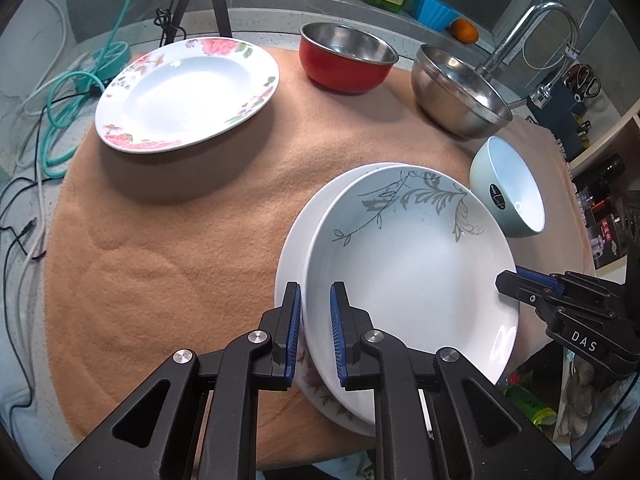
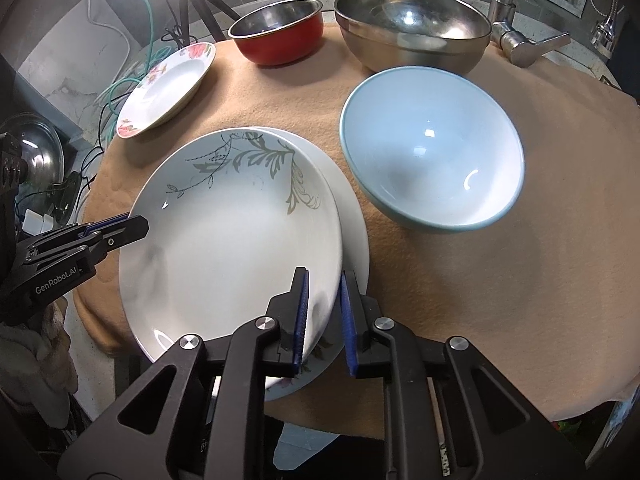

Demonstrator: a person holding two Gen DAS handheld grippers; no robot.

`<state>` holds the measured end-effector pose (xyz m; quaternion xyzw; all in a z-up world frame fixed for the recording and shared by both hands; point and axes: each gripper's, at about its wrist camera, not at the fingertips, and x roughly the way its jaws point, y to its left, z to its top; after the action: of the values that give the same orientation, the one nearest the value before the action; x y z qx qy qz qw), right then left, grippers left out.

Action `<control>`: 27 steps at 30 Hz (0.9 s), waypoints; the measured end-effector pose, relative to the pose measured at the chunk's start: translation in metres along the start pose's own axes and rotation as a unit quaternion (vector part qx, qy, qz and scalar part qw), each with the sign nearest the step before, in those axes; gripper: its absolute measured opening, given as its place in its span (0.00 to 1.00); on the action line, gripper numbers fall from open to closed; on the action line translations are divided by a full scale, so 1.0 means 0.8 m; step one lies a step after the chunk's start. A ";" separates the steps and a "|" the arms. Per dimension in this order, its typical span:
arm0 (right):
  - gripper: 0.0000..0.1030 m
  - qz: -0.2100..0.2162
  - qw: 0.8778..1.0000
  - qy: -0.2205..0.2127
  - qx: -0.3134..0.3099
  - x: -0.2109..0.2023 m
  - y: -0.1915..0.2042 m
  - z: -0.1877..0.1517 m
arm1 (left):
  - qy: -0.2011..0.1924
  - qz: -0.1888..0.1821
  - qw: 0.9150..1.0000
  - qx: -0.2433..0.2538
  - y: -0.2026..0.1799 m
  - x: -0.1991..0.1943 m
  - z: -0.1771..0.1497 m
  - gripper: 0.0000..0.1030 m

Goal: Organize plates and bowls
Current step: 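Lower the leaf-pattern plate onto the pink-flower plate and open the right gripper, then move the right gripper to the pink-rose plate and grasp its rim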

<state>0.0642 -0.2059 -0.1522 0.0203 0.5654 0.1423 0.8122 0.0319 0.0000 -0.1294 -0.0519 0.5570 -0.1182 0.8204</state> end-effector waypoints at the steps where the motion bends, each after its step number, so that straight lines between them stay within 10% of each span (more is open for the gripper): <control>1: 0.15 -0.001 1.000 -0.002 0.000 -0.002 0.000 0.001 | -0.002 -0.002 1.000 -0.001 0.002 -0.002 0.001 0.13; 27: 0.23 0.063 0.996 -0.060 -0.006 -0.024 0.090 0.089 | -0.067 0.025 0.996 -0.049 0.142 -0.055 0.086 0.13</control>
<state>0.1092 -0.1328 -0.0949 0.0592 0.5120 0.1951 0.8345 0.0955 0.1175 -0.0887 -0.0858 0.5072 -0.0669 0.8549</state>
